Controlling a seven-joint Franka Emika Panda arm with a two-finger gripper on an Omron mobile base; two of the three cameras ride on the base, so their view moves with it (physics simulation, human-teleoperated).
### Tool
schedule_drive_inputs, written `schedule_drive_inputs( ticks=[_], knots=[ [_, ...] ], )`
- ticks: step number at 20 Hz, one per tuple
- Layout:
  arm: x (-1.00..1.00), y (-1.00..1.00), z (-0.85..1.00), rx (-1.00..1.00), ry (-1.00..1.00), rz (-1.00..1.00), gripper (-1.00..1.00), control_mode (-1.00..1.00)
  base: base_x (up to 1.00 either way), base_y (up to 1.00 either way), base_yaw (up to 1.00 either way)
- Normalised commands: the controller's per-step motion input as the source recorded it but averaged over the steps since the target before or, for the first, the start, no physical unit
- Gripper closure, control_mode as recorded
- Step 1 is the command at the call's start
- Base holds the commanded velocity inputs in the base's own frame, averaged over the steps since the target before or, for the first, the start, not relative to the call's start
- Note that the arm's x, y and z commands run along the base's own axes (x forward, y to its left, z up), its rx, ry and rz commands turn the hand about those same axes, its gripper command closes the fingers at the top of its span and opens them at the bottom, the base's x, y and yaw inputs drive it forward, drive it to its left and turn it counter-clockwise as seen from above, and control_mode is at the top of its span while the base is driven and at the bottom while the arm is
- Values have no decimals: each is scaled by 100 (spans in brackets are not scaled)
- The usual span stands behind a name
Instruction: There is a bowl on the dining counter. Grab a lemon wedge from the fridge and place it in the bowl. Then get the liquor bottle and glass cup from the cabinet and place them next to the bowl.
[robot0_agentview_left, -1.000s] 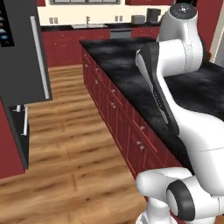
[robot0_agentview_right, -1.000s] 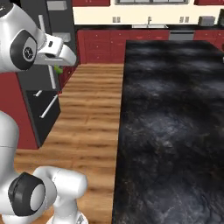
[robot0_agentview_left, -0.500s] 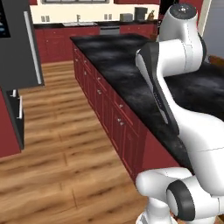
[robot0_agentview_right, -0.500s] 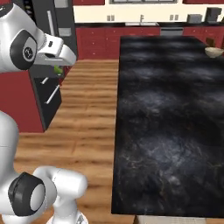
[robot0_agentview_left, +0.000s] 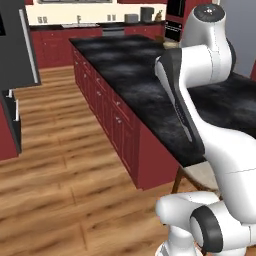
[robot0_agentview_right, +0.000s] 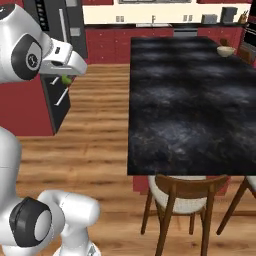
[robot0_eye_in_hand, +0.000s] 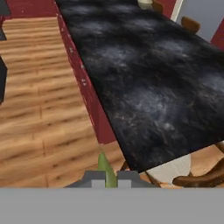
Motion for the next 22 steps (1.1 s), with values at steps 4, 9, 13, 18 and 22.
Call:
schedule_drive_inputs(
  ticks=[4,9,13,18,22],
  knots=[
    [0,0,0,0,0,0,100,100,-50,-87,-6],
    [0,0,0,0,0,0,100,100,-4,-100,-2],
    [0,0,0,0,0,0,100,100,0,-100,0],
    [0,0,0,0,0,0,100,100,0,-100,0],
    [0,0,0,0,0,0,100,100,0,-100,0]
  ],
)
